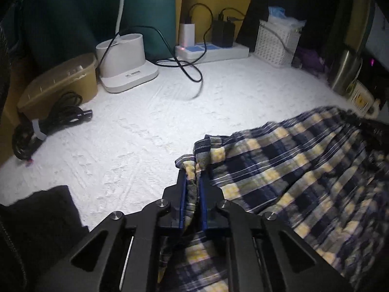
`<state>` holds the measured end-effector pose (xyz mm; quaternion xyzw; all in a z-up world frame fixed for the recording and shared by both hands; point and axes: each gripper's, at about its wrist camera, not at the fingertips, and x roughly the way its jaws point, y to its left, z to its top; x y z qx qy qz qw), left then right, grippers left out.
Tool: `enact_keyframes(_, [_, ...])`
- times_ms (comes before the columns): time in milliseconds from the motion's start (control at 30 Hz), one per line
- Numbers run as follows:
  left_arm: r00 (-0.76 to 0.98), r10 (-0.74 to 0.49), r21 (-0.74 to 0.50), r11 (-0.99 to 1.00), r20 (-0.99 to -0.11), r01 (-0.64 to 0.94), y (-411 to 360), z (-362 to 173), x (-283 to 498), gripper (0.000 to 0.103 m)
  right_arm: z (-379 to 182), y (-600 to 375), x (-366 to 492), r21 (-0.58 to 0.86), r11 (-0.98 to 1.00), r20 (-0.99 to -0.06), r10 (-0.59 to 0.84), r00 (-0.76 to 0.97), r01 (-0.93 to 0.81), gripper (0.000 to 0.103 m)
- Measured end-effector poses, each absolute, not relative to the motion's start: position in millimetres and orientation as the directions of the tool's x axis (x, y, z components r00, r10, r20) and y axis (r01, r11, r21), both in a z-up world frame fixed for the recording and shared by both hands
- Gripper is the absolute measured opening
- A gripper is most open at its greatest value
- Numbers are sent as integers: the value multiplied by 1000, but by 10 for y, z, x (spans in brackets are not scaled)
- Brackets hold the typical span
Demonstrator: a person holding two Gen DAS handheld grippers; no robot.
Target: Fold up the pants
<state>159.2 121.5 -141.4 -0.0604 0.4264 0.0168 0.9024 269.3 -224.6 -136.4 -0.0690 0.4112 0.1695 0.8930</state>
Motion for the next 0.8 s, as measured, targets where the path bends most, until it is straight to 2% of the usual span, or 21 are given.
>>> enact_keyframes(633, [741,3,-18,1000,-671,-21,1223,-843,1948,7,-782,-2311,2876,2,957,-650,221,727,-290,28])
enact_keyframes(800, [739,14,-6,1000,-674,-25,1286,-851,2122,7,-850,-2294,3081,15,960,-664,218,715,-280,28])
